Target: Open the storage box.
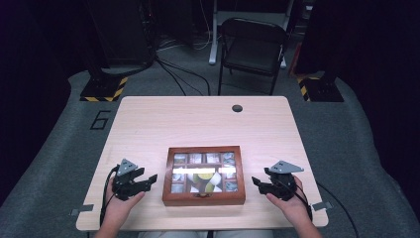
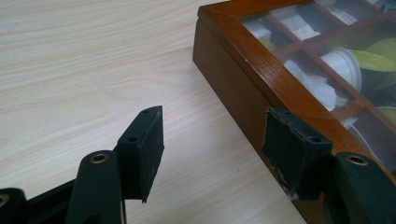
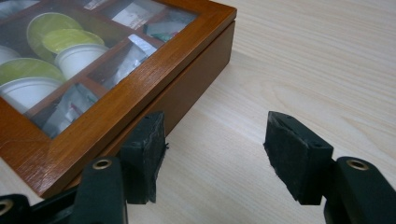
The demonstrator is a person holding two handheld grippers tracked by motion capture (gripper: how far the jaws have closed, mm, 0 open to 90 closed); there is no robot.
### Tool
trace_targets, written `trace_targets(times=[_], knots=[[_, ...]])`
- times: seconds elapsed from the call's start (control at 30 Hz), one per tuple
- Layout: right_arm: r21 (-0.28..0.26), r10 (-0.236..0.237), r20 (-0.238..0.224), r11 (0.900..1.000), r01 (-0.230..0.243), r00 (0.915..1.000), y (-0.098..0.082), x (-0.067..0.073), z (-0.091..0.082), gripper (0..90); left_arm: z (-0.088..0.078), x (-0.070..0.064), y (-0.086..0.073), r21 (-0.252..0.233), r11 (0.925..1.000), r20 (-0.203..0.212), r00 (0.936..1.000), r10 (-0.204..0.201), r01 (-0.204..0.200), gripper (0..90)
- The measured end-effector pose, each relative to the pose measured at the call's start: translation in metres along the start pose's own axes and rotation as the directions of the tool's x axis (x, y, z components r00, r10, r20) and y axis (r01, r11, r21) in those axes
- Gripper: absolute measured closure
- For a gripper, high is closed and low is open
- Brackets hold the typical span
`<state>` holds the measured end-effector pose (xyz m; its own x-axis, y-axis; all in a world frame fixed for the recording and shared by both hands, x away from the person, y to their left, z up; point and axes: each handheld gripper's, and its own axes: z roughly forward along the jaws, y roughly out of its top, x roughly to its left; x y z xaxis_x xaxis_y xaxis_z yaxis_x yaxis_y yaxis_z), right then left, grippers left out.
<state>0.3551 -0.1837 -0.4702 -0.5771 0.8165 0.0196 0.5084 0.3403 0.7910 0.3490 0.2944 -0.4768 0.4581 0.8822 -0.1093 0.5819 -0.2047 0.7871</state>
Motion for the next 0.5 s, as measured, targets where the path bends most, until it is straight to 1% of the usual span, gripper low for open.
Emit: trace_targets(times=[0.1,0.13,0.23,0.3,0.4,0.43,0.5], knots=[[0.003,-0.002,-0.005,1.000,0.002,1.0000,0.000,0.002,-0.001,39.1,-0.002,-0.003,0.000,-0.011,0.9999,0.003,1.0000,0.001,-0.001,38.1],[0.004,-0.006,-0.002,1.000,0.007,1.0000,-0.001,0.002,-0.002,39.5,-0.003,-0.003,0.000,-0.005,1.0000,0.009,1.0000,0.002,-0.002,38.1],[0.000,-0.011,-0.003,1.000,0.011,0.9999,-0.001,0.003,-0.003,40.5,-0.006,-0.006,-0.001,-0.018,0.9996,-0.002,0.9998,0.020,-0.020,37.7],[-0.003,-0.011,-0.005,1.000,0.011,0.9999,-0.001,0.004,-0.004,40.4,-0.006,-0.007,-0.001,-0.017,0.9994,0.003,0.9995,0.032,-0.032,37.8],[-0.006,0.006,-0.012,1.000,-0.006,0.9999,-0.002,0.004,-0.005,39.8,-0.008,-0.010,-0.001,-0.024,0.9992,0.006,0.9995,0.033,-0.032,37.8],[-0.008,0.006,-0.006,1.000,-0.006,1.0000,-0.003,0.005,-0.006,39.7,-0.008,-0.011,-0.001,-0.025,0.9991,0.010,0.9994,0.033,-0.033,37.9],[-0.012,0.010,-0.014,1.000,-0.010,0.9999,-0.003,0.006,-0.007,39.4,-0.009,-0.012,-0.001,-0.025,0.9994,0.012,0.9996,0.025,-0.025,37.9]])
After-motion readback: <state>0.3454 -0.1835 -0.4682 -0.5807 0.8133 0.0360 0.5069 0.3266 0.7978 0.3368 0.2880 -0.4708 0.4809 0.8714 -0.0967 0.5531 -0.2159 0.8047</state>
